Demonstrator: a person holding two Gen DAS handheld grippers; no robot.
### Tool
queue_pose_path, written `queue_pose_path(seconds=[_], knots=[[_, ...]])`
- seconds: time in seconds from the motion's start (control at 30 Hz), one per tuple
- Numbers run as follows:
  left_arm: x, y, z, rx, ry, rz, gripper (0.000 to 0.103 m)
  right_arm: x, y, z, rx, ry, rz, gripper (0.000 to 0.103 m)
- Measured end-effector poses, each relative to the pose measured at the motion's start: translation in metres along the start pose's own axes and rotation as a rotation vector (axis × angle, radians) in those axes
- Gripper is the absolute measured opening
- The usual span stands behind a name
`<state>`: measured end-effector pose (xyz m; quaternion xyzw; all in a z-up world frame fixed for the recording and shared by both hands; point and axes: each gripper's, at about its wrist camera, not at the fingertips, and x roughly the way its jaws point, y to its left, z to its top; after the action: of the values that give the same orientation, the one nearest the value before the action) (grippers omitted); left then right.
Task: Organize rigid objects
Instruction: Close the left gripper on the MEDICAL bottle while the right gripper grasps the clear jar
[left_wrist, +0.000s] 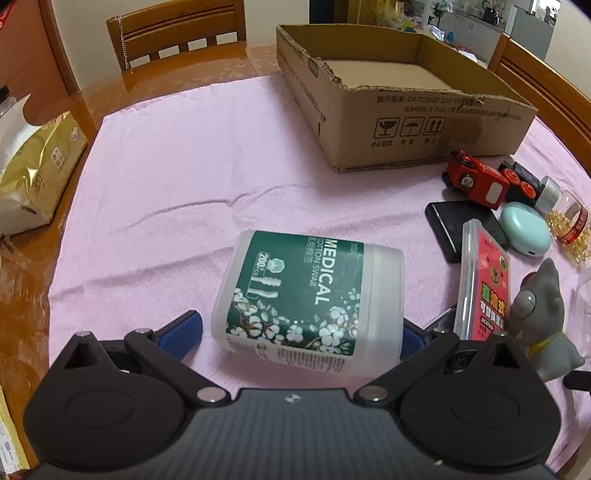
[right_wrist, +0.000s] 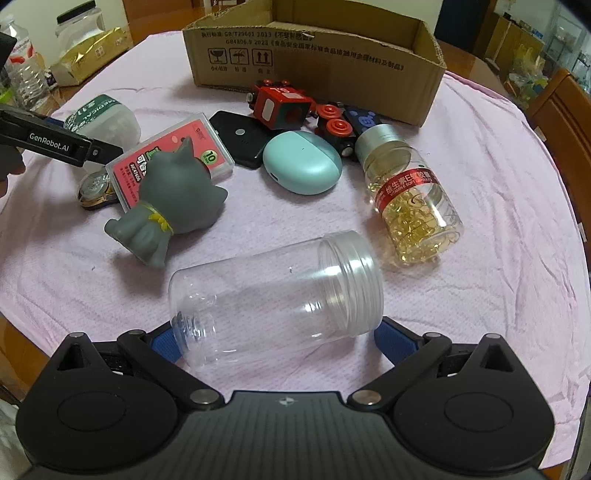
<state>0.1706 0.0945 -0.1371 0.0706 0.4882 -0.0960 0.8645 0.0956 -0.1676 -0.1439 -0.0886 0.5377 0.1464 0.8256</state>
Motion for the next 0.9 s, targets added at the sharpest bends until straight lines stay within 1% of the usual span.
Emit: queue_pose_path(seconds=[0.13,0.23,0.33,0.4,0.5,0.63,0.7,0.8,0.83,0.9], knots=[[-0.008,-0.007,0.003,0.05,-0.016,0.022,0.102,0.0,-0.002,0.002,-0.038,0.011,0.009,0.103],[-0.01,-0.01,0.007,0.095,-0.017,0.033,0.102,-0.005,0.002,0.004,-0.089,0.002,-0.011,0.103],[-0.01,-0.012,0.01,0.119,-0.008,0.033,0.102,-0.009,0.004,0.008,-0.114,-0.009,-0.035,0.103],[-0.011,-0.014,0.011,0.143,-0.008,0.036,0.102,-0.011,0.005,0.011,-0.129,-0.014,-0.035,0.103],[-0.011,-0.015,0.013,0.164,-0.006,0.034,0.102,-0.013,0.005,0.014,-0.135,-0.009,-0.023,0.103],[-0.012,-0.014,0.016,0.176,0.0,0.014,0.1,-0.015,0.009,0.013,-0.17,-0.008,-0.029,0.103],[-0.012,-0.014,0.016,0.187,0.005,0.008,0.097,-0.015,0.01,0.014,-0.177,-0.007,-0.021,0.103],[-0.011,-0.013,0.018,0.19,0.024,-0.026,0.085,-0.016,0.01,0.015,-0.184,-0.002,-0.021,0.096],[-0.011,-0.013,0.018,0.185,0.033,-0.039,0.084,-0.015,0.01,0.016,-0.183,0.001,-0.024,0.094],[-0.011,-0.012,0.019,0.183,0.039,-0.038,0.084,-0.017,0.011,0.018,-0.186,0.001,-0.024,0.094]])
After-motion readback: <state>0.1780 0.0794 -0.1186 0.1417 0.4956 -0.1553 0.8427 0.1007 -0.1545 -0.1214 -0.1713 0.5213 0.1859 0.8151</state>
